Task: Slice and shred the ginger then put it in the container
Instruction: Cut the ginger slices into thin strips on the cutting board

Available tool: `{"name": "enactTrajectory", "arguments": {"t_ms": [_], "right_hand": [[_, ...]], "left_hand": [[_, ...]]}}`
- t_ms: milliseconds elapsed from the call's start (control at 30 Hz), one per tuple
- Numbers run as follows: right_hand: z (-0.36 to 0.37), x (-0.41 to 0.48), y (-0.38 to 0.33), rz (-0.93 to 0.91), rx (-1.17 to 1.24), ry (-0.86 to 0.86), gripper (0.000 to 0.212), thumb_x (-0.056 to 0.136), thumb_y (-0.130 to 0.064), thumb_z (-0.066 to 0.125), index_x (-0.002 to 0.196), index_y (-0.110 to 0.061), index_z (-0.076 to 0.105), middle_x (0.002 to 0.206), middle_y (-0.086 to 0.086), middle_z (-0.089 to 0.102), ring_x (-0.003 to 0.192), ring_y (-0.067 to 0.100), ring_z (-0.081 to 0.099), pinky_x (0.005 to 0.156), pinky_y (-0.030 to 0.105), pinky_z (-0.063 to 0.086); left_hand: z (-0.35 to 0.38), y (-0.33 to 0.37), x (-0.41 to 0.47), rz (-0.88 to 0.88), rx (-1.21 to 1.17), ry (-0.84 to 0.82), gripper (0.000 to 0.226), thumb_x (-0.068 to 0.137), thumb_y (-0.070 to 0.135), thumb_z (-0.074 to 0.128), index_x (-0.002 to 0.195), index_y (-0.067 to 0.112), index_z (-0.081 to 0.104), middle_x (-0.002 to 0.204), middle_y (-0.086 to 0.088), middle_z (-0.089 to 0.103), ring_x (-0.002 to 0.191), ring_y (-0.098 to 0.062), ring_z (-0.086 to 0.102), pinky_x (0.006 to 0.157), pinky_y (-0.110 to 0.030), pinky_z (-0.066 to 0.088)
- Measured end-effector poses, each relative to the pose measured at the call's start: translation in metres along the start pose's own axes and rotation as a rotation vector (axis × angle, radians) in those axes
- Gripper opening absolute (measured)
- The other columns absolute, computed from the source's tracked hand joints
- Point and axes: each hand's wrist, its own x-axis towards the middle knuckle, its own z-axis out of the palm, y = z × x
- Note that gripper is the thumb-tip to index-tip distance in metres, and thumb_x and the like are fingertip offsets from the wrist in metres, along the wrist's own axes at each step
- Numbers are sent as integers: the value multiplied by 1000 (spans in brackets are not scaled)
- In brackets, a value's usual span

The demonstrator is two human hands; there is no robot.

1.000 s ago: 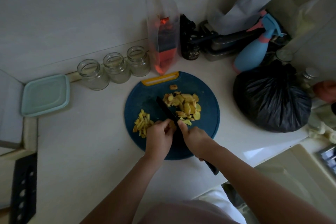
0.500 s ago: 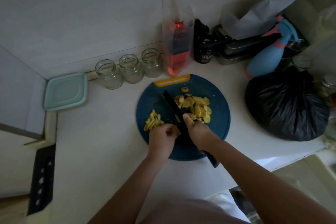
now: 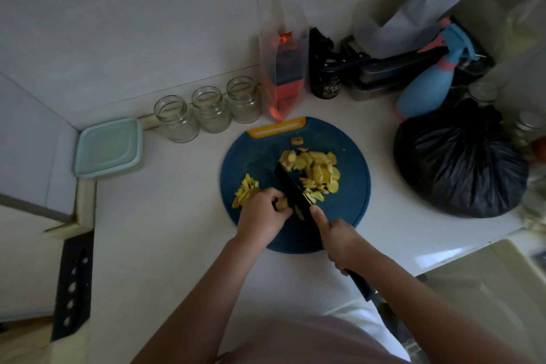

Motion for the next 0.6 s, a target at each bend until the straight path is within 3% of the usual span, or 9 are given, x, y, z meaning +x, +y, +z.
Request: {"name": "enactTrajectory", "arguments": {"t_ms": [100,200,267,433,600], "right_hand": [[-1,-1,4,21,144,-22,70,90,-74,23,69,-10,43,58,7,44,36,16,38,39,20,34],[-5,-5,5,-13,285,-49,67,88,-75,27,66,-13,39,50,1,38,36,13,33,40,20,31],[-10,-8,2,-59,345,-45,66,88,-75,28,64,-14,38,49,0,37,36,13,32,39,20,31],[-21,-10,-13,-163,354,-23,65,89,-73,28,63,-14,38,46,-2,36,37,12,34,39,22,33],[-32,-8,-9,-158,349,20,66,89,-73,28,59,-15,37,48,0,37,38,14,34,41,23,34]], "left_hand": [[-3,3,1,-13,-8,-16,40,81,33,73,116,17,62,117,-3,56,98,-16,58,77,-20,39],[-4,7,-1,19,-3,70,40,82,35,72,116,19,62,118,-1,52,99,-19,58,79,-20,40],[-6,11,-2,39,-18,123,35,83,35,71,113,19,64,112,1,56,99,-15,58,78,-17,38],[-13,17,3,-31,-116,76,30,86,33,69,107,12,68,93,3,66,85,-9,60,76,-20,45],[-10,19,3,122,96,61,36,80,33,75,111,18,67,111,0,59,96,-12,57,77,-21,42]]}}
